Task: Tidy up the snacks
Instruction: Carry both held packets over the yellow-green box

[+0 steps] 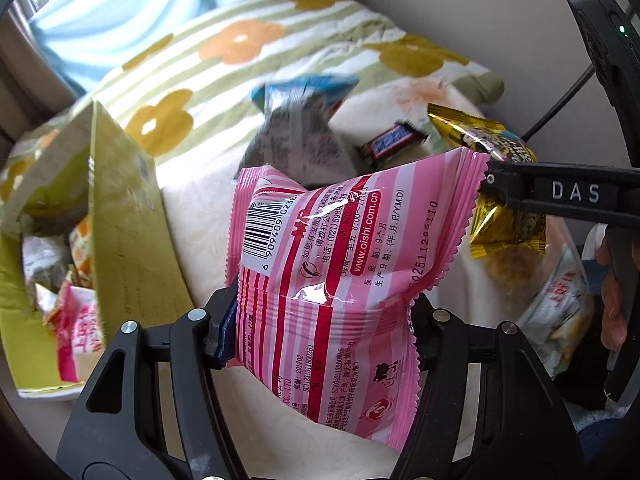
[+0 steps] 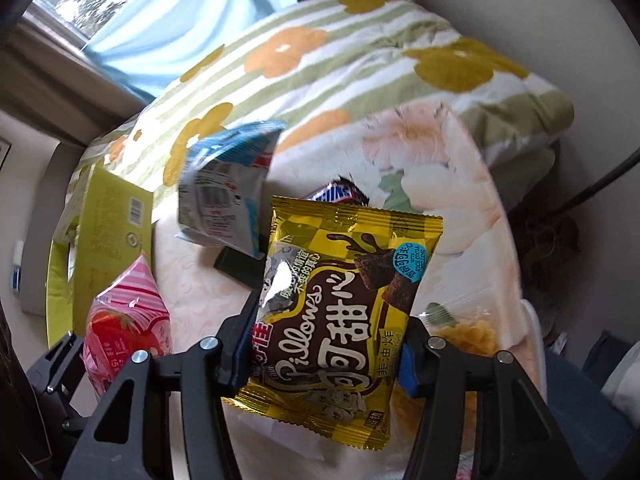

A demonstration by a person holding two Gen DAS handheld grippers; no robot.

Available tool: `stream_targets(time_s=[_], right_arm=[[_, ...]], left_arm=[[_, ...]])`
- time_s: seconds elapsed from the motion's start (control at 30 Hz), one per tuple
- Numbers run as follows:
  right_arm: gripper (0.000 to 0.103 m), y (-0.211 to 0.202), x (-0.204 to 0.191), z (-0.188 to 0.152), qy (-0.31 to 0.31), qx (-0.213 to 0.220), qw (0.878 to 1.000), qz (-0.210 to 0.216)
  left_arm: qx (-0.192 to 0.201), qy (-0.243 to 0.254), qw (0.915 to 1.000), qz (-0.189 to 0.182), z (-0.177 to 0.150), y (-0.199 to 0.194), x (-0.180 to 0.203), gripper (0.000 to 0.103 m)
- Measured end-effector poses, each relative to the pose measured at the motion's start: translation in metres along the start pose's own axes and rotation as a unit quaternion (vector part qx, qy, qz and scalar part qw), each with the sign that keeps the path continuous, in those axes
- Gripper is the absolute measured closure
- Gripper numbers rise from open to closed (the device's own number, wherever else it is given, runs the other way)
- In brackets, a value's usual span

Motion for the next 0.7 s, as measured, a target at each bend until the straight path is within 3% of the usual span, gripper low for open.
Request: stream_targets(time_s=[0.4, 0.7], right_arm=[[0.051, -0.073, -0.051, 0.007, -0.132, 0.052, 0.989, 0.04], [0.051, -0.082, -0.127, -0.005, -0.185, 0.07, 0.978, 0.062]], left_arm=[[0.072, -0.058, 0.995, 0.037, 0.011, -0.082, -0.011, 0.044], [0.109, -0.117, 0.9842, 0.077, -0.019, -0.124, -0.103, 0.044]])
Point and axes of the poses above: each gripper's, at about its wrist camera, not at the fingertips, and y roughly the way its jaws point, x to its right, z to its top, the point moved 6 cm from there along y, roughly the way its jaws point, and after that the axes turned 7 degrees about y, right-handed, at the moved point
